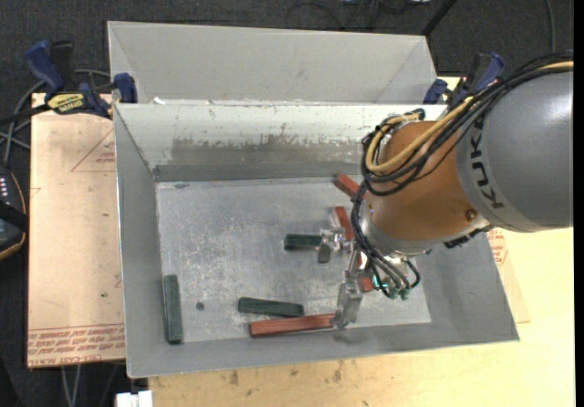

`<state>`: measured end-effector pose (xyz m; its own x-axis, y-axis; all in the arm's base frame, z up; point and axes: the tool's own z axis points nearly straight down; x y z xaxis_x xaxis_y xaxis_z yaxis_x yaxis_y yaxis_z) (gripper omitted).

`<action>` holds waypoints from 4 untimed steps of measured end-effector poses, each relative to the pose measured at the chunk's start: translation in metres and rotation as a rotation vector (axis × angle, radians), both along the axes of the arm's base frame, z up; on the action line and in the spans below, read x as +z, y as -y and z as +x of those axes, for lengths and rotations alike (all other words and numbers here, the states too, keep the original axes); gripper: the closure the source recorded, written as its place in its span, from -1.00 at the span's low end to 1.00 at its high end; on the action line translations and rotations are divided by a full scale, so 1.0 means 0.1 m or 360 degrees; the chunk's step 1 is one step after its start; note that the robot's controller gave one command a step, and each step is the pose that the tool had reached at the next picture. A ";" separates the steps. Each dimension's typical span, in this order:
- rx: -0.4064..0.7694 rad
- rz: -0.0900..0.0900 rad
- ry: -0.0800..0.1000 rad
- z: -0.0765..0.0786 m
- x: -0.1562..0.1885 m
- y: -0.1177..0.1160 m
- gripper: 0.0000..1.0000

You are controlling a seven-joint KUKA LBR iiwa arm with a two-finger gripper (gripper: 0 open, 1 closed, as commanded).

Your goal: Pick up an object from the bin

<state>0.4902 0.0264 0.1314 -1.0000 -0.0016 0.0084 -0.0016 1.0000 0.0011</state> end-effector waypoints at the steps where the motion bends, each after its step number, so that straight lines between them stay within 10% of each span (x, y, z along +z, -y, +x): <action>1: -0.0051 0.0005 0.0018 0.63 -0.59 -0.58 -1.00; 2: -0.0288 -0.0003 0.0024 1.12 -0.52 0.03 -1.00; 3: -0.0485 -0.0005 0.0010 0.62 -0.62 0.55 -1.00; 4: -0.0337 0.0000 0.0009 0.28 -0.62 0.03 -1.00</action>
Offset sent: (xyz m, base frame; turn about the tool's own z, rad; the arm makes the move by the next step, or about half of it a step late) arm 0.0618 0.0534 -0.0554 0.0393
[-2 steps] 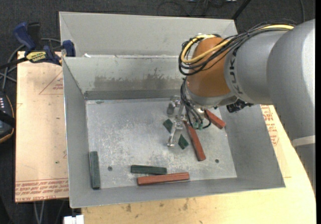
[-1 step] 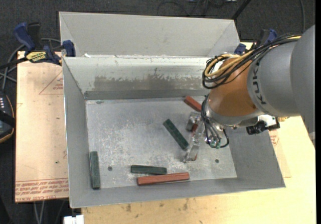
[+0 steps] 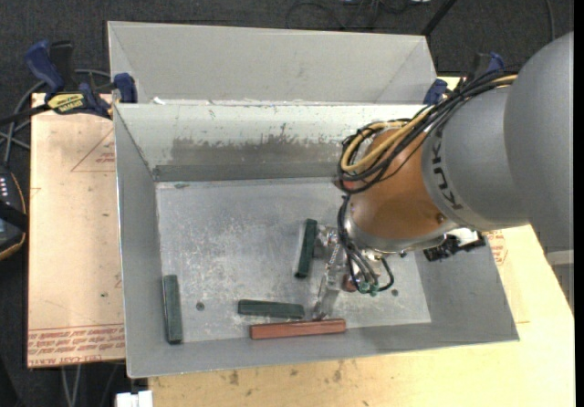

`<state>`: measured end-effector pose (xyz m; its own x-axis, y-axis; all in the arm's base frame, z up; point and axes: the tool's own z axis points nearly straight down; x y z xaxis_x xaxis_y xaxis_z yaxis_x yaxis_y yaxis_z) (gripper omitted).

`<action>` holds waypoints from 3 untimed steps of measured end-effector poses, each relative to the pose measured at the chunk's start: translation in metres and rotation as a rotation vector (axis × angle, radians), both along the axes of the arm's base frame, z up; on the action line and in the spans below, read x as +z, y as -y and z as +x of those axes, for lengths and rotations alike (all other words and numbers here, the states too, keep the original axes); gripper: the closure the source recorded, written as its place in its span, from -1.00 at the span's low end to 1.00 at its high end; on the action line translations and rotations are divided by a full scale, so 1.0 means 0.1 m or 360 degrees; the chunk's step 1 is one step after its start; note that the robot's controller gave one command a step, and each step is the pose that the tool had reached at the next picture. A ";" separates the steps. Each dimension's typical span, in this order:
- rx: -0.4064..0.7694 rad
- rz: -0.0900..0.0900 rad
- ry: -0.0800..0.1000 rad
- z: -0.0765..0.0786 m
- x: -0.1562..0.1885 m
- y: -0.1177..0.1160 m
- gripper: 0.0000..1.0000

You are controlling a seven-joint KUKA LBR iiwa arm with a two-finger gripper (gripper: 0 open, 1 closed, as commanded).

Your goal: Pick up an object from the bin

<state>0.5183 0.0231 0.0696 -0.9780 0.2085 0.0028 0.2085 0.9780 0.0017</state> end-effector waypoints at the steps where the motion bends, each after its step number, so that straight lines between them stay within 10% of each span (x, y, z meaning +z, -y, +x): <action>1: -0.0012 -0.0009 0.0012 0.50 0.01 1.06 -1.00; 2: 0.0097 -0.0010 0.0024 1.37 0.37 1.52 -1.00; 3: -0.0357 -0.0002 0.0007 0.93 0.01 1.46 -1.00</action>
Offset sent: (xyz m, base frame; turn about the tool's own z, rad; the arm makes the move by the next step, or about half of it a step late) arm 0.0484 -0.1008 0.0004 -0.0001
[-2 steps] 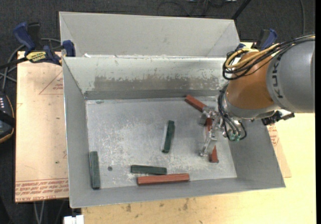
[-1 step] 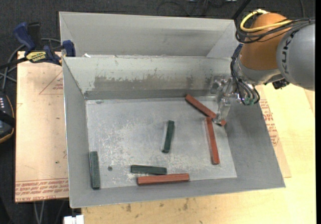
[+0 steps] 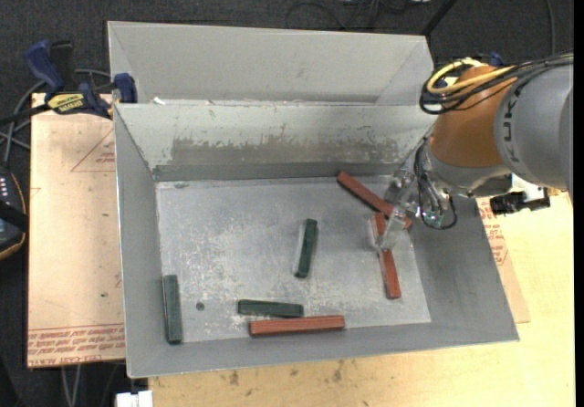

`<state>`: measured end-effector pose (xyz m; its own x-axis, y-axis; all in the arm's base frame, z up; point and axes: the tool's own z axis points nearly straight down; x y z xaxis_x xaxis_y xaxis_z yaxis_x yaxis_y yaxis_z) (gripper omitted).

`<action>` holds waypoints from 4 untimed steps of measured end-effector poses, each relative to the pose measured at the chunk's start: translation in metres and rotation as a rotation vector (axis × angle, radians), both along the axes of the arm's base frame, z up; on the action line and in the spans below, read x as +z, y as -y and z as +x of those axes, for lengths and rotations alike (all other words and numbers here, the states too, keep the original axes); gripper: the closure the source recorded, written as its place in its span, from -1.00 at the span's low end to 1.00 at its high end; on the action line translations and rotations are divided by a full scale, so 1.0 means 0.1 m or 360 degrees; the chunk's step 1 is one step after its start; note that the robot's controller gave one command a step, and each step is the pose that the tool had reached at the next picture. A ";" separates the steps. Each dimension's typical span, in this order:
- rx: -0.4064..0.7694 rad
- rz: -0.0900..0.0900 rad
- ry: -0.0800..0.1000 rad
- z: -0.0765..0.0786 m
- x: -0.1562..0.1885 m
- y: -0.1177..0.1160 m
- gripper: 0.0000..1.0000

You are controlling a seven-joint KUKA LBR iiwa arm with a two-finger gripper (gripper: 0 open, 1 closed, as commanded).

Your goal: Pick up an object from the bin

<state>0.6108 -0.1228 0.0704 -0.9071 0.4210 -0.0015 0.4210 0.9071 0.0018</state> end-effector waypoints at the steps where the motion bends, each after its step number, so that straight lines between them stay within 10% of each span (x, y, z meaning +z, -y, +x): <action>1: 0.0002 -0.0002 0.0007 0.02 0.02 0.00 1.00; 2: 0.0002 -0.0002 0.0004 0.01 0.01 0.00 -1.00; 3: 0.0003 -0.0001 0.0001 0.00 0.00 0.00 1.00; 4: 0.0567 -0.0009 0.0013 -0.14 1.80 0.10 1.00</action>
Offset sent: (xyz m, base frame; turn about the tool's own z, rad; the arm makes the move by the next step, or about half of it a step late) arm 0.0000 0.0000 0.0000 0.0000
